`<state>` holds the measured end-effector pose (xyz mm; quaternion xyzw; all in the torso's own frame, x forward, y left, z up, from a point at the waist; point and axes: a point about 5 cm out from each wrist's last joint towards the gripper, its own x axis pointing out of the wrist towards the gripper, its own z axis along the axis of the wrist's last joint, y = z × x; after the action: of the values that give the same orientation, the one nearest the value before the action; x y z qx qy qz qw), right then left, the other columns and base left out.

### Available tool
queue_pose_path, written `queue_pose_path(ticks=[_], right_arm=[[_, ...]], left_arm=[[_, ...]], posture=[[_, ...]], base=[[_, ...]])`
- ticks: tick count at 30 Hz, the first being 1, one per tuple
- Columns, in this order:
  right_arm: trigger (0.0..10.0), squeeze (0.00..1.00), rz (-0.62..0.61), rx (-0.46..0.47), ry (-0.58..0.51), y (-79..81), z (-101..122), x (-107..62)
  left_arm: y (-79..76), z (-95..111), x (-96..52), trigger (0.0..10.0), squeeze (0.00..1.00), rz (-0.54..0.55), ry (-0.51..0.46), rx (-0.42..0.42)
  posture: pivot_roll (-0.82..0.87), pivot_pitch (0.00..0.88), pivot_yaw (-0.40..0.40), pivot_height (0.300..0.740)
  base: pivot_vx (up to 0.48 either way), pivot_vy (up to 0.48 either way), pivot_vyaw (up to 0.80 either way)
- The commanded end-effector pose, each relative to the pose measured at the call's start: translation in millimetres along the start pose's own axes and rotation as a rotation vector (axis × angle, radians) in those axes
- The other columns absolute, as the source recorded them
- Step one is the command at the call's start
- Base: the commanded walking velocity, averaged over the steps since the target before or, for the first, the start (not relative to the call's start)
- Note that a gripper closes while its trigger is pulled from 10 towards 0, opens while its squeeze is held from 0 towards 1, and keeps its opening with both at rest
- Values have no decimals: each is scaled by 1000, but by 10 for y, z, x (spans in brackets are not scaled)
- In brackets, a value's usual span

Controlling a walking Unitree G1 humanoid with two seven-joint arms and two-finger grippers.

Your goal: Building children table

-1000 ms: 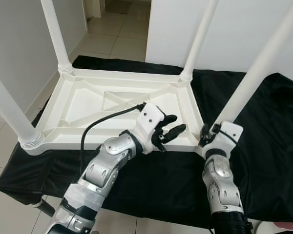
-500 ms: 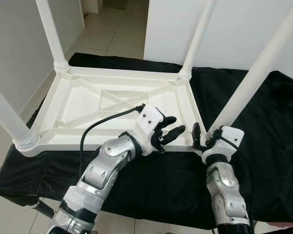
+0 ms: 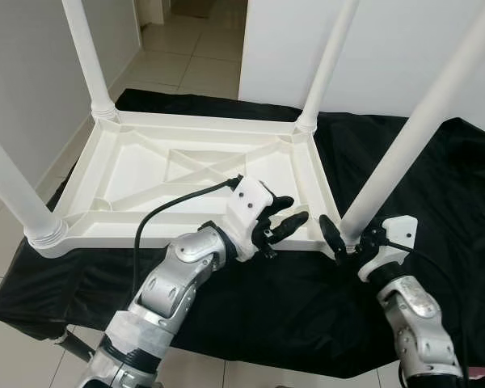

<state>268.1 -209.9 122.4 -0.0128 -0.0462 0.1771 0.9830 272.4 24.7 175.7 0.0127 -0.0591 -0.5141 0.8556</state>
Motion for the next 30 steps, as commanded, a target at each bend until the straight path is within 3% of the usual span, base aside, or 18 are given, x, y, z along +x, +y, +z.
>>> queue_pose_path(ticks=[1,3,4,6,7,21,23,24,30], right_arm=[[10000,0,57,-12,19,-66,-6,52],[9647,0,79,-13,27,-91,-8,82],[4235,0,108,-27,42,-103,-19,114],[3725,0,129,-41,50,-118,-33,136],[0,0,144,-48,64,-137,-58,162],[0,0,163,-40,112,-195,-178,165],[431,0,146,-48,123,-207,-196,159],[10000,0,111,-35,124,-199,-193,164],[10000,0,-13,-10,108,-133,-171,203]], left_arm=[[-30,6,25,10000,0,-33,13,16],[-31,12,33,10000,0,-37,13,21],[-30,20,40,10000,0,-40,11,23],[-27,23,44,10000,0,-41,11,23],[-24,25,44,10000,0,-42,11,25],[13,27,35,10000,0,-29,13,34],[16,28,37,10000,0,-25,11,34],[9,30,45,10000,0,-26,8,33],[5,24,58,10000,0,-28,5,26]], posture=[[-95,0,-42,740],[-95,0,-42,740],[-91,0,-38,740],[-89,0,-34,740],[-87,0,-34,740],[-71,0,-47,740],[-72,0,-48,740],[-82,0,-50,740],[-102,0,-43,740]], base=[[0,0,0],[0,0,0],[0,0,0],[0,0,0],[0,0,0],[0,0,0],[0,0,0],[0,0,0],[0,0,0]])
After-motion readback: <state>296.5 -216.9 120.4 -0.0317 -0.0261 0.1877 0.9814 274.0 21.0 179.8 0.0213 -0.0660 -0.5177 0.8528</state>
